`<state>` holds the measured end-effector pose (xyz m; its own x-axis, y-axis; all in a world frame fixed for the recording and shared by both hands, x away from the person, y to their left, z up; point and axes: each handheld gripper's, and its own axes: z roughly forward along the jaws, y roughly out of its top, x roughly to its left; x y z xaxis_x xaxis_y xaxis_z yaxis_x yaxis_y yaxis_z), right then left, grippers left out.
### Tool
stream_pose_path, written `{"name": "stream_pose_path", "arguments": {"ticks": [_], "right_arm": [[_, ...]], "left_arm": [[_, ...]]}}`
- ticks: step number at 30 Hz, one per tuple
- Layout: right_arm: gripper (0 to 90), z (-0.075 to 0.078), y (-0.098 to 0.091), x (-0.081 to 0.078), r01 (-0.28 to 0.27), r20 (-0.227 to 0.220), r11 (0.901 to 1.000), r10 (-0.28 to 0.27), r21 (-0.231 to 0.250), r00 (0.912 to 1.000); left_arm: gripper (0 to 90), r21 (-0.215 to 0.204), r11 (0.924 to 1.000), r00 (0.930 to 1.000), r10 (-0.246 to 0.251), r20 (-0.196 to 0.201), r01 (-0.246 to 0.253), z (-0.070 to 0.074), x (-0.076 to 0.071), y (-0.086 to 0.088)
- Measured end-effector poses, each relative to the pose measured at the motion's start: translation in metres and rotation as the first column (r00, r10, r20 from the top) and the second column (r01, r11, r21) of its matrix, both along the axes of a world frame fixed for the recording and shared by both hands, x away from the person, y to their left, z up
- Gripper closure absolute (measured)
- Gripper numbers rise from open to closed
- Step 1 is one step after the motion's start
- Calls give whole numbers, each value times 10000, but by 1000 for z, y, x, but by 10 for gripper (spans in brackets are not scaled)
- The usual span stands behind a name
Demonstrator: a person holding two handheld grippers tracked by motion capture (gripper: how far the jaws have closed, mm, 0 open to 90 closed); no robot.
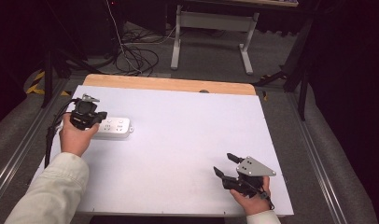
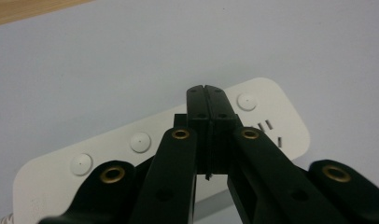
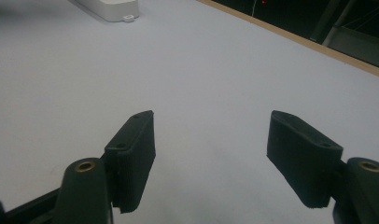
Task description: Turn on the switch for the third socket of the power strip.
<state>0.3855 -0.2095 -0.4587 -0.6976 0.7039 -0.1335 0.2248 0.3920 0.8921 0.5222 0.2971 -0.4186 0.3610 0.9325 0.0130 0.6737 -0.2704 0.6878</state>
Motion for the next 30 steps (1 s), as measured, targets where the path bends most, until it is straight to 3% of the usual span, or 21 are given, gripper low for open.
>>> {"name": "stream_pose_path", "arguments": {"ticks": [6, 11, 16, 17, 19, 21, 22, 23, 24, 30], "right_arm": [[332, 0, 0, 0, 9, -4, 10000, -9, -9, 10000], [332, 0, 0, 1, 5, -8, 10000, -5, -1, 10000], [332, 0, -1, 1, 8, 1, 10000, -8, 11, 10000], [332, 0, 0, 1, 8, -6, 10000, -8, 2, 10000], [332, 0, -1, 1, 8, 8, 10000, -8, 7, 10000], [332, 0, -1, 1, 16, 11, 10000, -16, 13, 10000], [332, 0, -1, 1, 44, -18, 10000, -44, 4, 10000], [332, 0, -1, 1, 44, -18, 10000, -44, 4, 10000], [332, 0, 0, 1, 31, -10, 10000, -31, 16, 10000], [332, 0, 0, 0, 46, -7, 10000, -46, 4, 10000]], "left_arm": [[900, -314, 9995, 10000, 39, 63, -37, 10, -5, 3], [900, -346, 9994, 10000, -1, 55, 3, 12, -7, 2], [891, -379, 9993, 9996, -49, 291, 60, 18, -9, 0], [792, -390, 9992, 9993, -120, 360, 134, 20, -10, 0], [694, -817, 9958, 9963, -359, 781, 423, 27, -15, -1], [647, -908, 9942, 9948, -487, 893, 568, 30, -17, -1], [555, -995, 9926, 9932, -602, 999, 702, 32, -19, -2], [555, -1057, 9909, 9912, -712, 1113, 831, 34, -21, -2], [480, -1095, 9895, 9894, -806, 1209, 940, 37, -24, -3], [388, -1324, 9796, 9784, -1291, 1614, 1511, 48, -40, -2]]}}
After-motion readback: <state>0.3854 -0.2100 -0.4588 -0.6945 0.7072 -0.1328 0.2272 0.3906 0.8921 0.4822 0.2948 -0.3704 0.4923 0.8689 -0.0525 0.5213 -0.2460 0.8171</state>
